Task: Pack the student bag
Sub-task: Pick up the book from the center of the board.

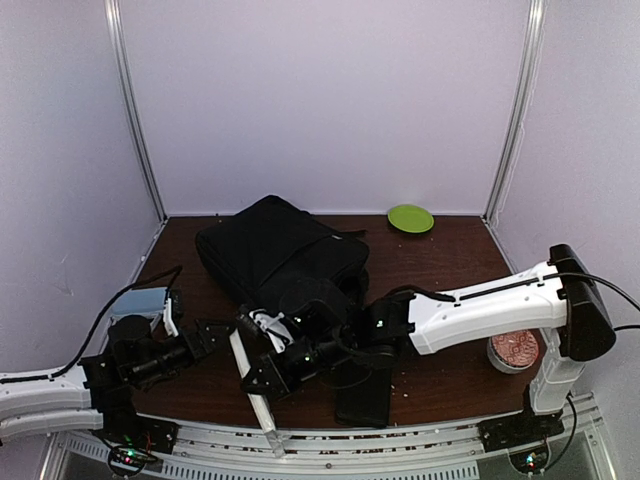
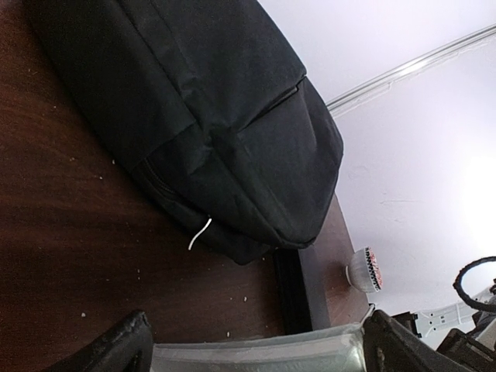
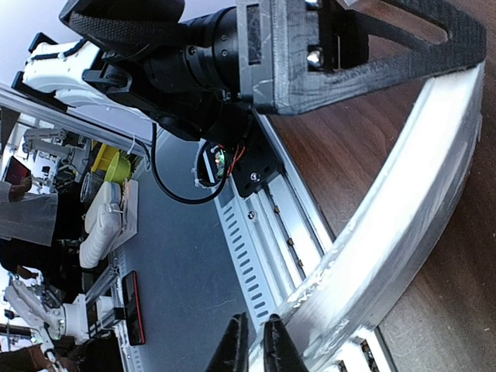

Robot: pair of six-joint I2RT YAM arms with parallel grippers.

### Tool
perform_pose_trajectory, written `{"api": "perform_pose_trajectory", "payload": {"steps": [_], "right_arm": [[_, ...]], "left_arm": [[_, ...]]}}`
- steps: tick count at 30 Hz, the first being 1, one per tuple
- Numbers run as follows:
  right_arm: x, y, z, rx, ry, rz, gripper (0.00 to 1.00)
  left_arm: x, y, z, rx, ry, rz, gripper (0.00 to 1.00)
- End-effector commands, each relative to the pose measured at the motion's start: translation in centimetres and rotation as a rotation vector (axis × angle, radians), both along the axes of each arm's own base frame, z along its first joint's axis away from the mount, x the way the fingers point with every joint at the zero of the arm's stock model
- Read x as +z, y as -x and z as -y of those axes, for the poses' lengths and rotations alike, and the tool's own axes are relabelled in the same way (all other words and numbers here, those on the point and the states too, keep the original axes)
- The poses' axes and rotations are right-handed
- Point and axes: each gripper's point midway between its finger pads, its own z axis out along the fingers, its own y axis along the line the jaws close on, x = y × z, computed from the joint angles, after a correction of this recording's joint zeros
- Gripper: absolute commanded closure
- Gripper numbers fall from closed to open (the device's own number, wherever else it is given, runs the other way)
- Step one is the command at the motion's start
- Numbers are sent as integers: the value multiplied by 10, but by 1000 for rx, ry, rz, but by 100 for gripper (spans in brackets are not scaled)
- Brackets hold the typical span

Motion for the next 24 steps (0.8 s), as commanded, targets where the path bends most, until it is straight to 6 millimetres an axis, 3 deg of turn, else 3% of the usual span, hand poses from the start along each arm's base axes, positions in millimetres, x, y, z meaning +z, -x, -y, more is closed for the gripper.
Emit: {"api": "perform_pose_trajectory", "payload": {"steps": [1,5,8,12,18,24], "right_arm": [[24,2,2,11,-34,22,85],[40,-5,13,-12,-49,53,73],[46,-21,28,-86,-35,96,59],[35,-32,49,-154,61,137,38],[16,3,58,-91,193,113,21],[-5,22,54,-77,267,137,17]], "left_arm": [[-7,-1,1,1,-31,-15,4],[-11,-1,0,1,-45,-21,4],[-11,-1,0,2,-47,-20,4],[-12,-1,-2,10,-55,-19,4],[-9,-2,-2,11,-71,-10,4],[-3,-6,0,12,-79,8,4]]}}
